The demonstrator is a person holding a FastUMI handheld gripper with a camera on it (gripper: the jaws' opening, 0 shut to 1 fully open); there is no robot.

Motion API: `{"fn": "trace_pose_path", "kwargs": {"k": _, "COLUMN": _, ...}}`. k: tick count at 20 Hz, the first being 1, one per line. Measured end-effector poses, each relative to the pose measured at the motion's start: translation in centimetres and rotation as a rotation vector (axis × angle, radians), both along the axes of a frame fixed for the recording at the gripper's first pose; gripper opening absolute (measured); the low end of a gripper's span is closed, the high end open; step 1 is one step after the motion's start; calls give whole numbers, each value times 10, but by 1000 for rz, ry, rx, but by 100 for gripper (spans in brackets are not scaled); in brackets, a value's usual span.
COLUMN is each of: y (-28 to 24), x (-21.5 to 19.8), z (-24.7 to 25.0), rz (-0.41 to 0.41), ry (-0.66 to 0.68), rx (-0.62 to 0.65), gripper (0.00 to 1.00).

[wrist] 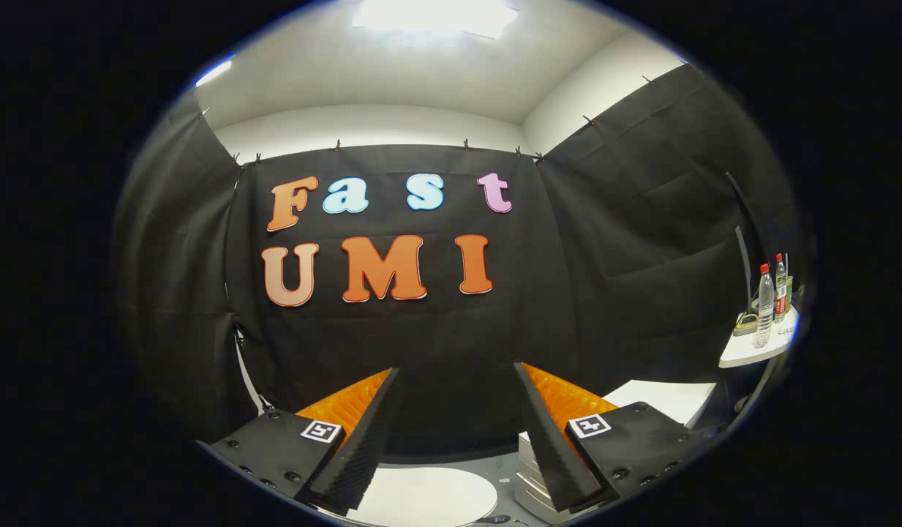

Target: Open the toilet lid.

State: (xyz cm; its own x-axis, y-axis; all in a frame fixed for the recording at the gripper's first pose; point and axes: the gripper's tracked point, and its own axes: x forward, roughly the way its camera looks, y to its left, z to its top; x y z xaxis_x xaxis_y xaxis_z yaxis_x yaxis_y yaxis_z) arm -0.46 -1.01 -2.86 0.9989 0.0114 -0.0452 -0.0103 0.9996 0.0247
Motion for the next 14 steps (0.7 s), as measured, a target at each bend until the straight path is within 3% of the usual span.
{"fn": "trace_pose_path", "kwargs": {"k": 7, "y": -32, "x": 1, "z": -60, "rz": -42, "ry": 55, "rx": 52, "gripper": 98}}
{"fn": "trace_pose_path", "kwargs": {"k": 11, "y": -51, "x": -5, "z": -129, "rz": -85, "ry": 130, "rx": 31, "gripper": 98}}
{"fn": "trace_pose_path", "kwargs": {"k": 14, "y": -54, "x": -17, "z": -186, "rz": -104, "ry": 204, "rx": 97, "gripper": 98}}
